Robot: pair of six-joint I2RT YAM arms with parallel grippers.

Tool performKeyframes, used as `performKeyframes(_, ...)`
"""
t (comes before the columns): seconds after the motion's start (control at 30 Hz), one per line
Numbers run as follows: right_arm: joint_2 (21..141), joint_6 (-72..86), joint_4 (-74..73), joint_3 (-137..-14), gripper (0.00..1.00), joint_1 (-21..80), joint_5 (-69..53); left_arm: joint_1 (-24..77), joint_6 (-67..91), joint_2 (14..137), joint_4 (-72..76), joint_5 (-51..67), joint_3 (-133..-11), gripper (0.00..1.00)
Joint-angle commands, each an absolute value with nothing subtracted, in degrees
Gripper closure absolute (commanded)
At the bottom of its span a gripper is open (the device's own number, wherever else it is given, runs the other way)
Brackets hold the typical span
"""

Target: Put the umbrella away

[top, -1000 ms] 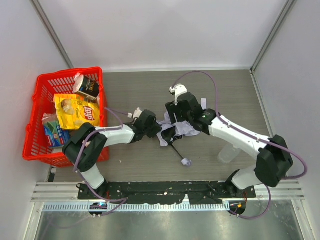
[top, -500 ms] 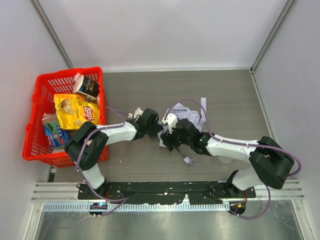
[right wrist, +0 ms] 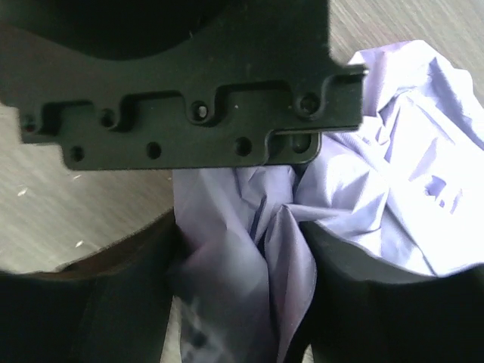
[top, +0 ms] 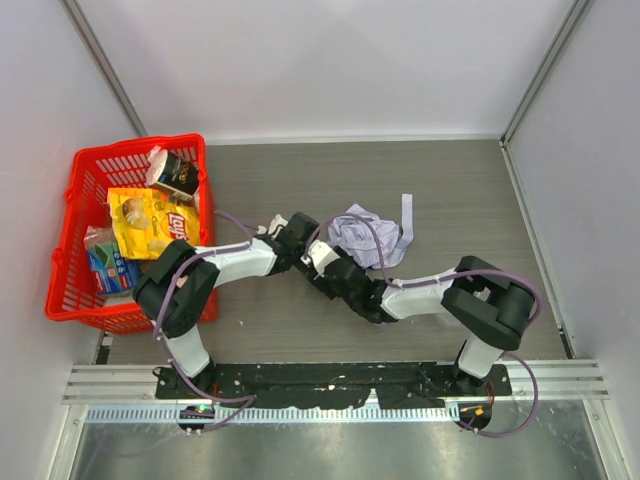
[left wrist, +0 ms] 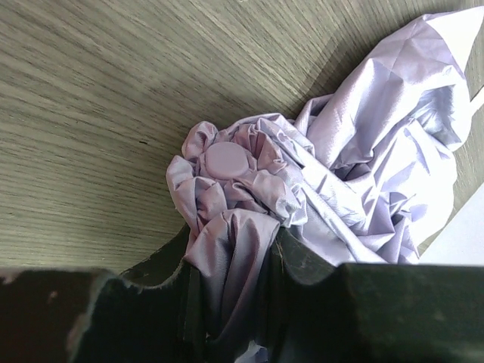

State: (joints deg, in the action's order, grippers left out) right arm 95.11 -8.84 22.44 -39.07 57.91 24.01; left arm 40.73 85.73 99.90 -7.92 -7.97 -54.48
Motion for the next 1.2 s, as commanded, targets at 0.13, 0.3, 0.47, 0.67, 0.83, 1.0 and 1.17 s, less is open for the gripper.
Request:
performKeyframes(0.13,103.26,-6.25,25.40,-40.96,0.94,57.39,30.33,40.87,84.56,102.75,-15.21,-6.94,-54.14,1.00)
performKeyframes(0.3,102.31,2.96,25.39,-37.45,0.99,55.46,20.49,38.77,79.73,99.41,-8.99,-7.48,-52.30,0.86)
performKeyframes(0.47,100.64,11.15,30.32,-32.00,0.99,49.77,5.05,35.07,73.14,94.84,3.25,-5.01,-47.90,0.33)
performKeyframes(0.67,100.28,21.42,32.35,-31.46,0.99,39.83,-16.22,31.20,69.00,92.55,6.24,-0.26,-46.41,0.00)
performKeyframes(0.83,104.84,29.35,28.22,-36.73,0.99,32.88,-30.74,31.20,71.71,93.33,10.70,5.18,-43.95,0.00)
performKeyframes(1.0,113.18,38.40,32.78,-39.11,0.99,28.04,-40.86,31.29,73.74,95.71,14.76,6.68,-43.07,0.00)
performKeyframes(1.17,115.84,43.92,37.51,-39.11,0.99,24.71,-45.16,31.46,73.13,95.19,12.84,5.37,-44.56,0.00)
